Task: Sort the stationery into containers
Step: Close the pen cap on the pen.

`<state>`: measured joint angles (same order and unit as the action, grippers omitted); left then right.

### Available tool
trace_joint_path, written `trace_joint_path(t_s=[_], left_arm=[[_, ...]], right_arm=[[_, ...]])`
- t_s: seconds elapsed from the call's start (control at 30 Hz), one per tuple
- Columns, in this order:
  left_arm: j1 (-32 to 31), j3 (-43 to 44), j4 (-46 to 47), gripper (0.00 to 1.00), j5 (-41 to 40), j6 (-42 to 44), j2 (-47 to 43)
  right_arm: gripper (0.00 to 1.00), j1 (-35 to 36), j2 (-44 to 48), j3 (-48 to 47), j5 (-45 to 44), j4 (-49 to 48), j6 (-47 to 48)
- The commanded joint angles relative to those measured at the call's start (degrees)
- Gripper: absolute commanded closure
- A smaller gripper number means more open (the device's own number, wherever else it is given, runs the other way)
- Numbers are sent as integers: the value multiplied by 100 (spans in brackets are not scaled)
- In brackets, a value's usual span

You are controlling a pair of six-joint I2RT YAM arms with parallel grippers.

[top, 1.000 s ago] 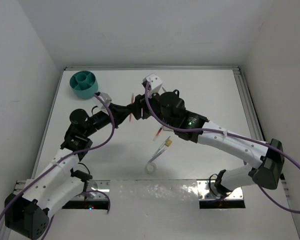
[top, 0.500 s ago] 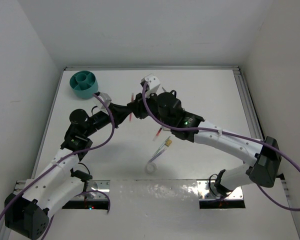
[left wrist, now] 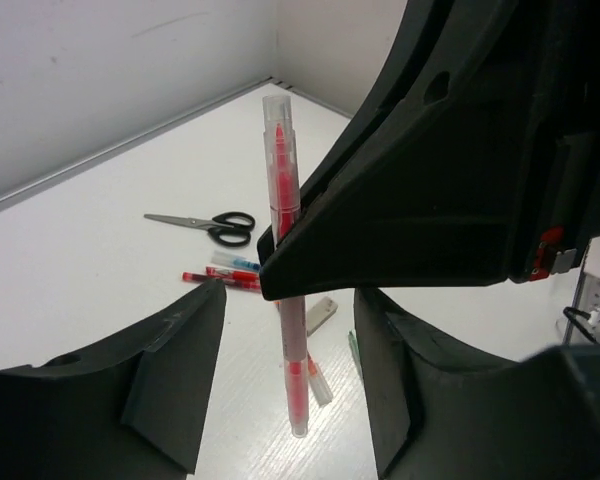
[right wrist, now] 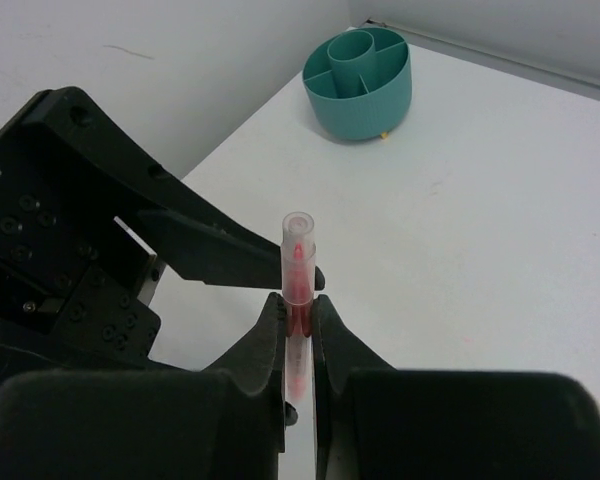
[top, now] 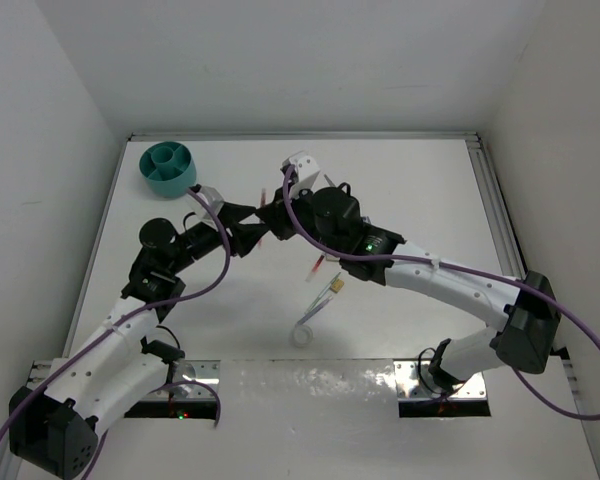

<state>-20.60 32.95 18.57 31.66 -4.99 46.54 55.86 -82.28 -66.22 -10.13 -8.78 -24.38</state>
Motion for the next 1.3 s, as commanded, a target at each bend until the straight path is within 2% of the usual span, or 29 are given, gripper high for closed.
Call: trace_joint_path(t_s=[0.0,0.07,0.2,0.57,0.63,0.67,0.77,0.9,0.93,0.97,1.0,1.07,1.13,1.27], left_arm=[[-93,-17,104,47,-71,288,-40],[-102,-8,112,47,-343,306,12],[-111,10,130,58,-564,341,48],[-102,-34,138,55,-2,175,232],[-102,-25,147,66,-28,157,215],[-102,-25,182,82,-98,122,197],[-102,1,235,98,-186,87,206],[-93,27,279,100,-230,-45,180],[-93,19,331,100,-230,-150,180],[-93,19,358,100,-230,-221,171],[-102,27,402,100,-222,-273,171],[-67,10,542,100,-222,-519,145],[-41,-8,691,100,-213,-712,101],[-49,-113,885,100,-20,-950,118]], right_arm=[[100,4,186,21,108,-327,-154],[100,13,186,12,134,-335,-172],[100,31,203,47,143,-353,-225],[100,83,98,-67,169,-459,-251],[100,75,81,-102,178,-406,-234],[100,83,81,-93,178,-388,-234],[100,75,98,-50,178,-379,-234],[100,75,89,3,231,-336,-208],[95,66,89,3,248,-318,-207],[85,83,89,-5,309,-292,-173],[70,66,98,3,319,-230,-155],[59,40,229,29,319,-151,-102],[52,-4,379,126,319,-116,-128],[51,-241,783,66,389,24,-32]])
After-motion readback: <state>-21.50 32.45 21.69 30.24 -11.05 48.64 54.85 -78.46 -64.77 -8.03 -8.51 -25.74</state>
